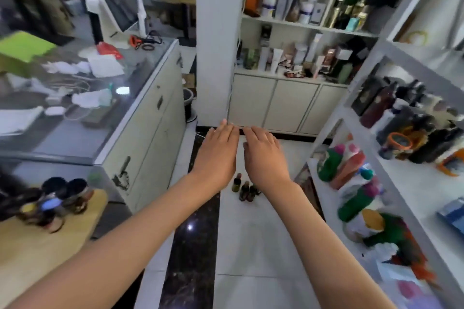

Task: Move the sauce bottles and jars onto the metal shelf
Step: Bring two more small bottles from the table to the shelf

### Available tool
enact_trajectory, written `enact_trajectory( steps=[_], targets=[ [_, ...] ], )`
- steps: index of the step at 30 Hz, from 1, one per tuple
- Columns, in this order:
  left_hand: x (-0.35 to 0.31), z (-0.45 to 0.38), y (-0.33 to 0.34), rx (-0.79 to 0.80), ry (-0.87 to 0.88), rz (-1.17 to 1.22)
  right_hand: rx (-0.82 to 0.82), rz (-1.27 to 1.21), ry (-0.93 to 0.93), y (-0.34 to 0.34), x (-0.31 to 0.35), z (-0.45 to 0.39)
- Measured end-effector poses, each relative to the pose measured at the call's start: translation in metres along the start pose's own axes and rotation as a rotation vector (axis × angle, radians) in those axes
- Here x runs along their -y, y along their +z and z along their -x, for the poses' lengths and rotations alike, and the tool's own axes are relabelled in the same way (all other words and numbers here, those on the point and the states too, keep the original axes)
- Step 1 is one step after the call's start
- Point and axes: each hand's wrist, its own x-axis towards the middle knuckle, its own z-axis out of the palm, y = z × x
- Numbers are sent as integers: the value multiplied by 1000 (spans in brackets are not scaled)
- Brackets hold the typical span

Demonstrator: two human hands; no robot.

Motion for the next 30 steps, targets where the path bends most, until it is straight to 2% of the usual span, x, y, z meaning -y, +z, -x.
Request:
enact_trajectory(
  steps=[8, 15, 19, 23, 30],
  targets=[
    [212, 111, -25, 27, -329, -12, 152, -137, -228, 118, 209, -37],
    [339, 197, -33, -31, -554, 59, 347, -291, -324, 198, 335, -41],
    [384, 238, -24, -149, -731, 173, 512, -360, -213, 240, 369, -37],
    [411, 260, -7, -227, -864, 300, 600, -376, -117, 274, 381, -42],
    [433, 254, 22, -77, -1007, 338, 673, -349, -67, 318, 389, -65]
  ],
)
